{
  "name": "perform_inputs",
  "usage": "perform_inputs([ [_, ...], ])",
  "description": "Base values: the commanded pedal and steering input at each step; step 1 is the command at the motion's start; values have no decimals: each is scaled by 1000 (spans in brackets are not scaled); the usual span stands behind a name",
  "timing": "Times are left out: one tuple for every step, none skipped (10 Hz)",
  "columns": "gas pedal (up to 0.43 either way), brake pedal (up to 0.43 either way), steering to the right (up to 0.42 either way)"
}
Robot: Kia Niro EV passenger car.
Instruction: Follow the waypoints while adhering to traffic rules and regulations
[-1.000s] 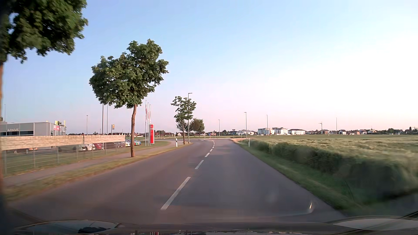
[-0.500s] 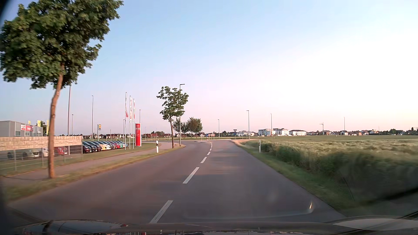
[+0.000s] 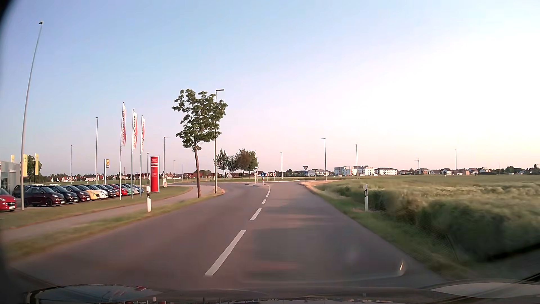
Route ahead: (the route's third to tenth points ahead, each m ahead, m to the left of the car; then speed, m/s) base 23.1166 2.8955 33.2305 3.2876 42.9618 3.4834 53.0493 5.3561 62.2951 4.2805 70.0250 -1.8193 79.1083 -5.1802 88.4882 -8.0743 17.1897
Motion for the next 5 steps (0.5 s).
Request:
perform_inputs([
  [0,201,0],
  [0,201,-2],
  [0,201,-3],
  [0,207,-3],
  [0,207,-3],
])
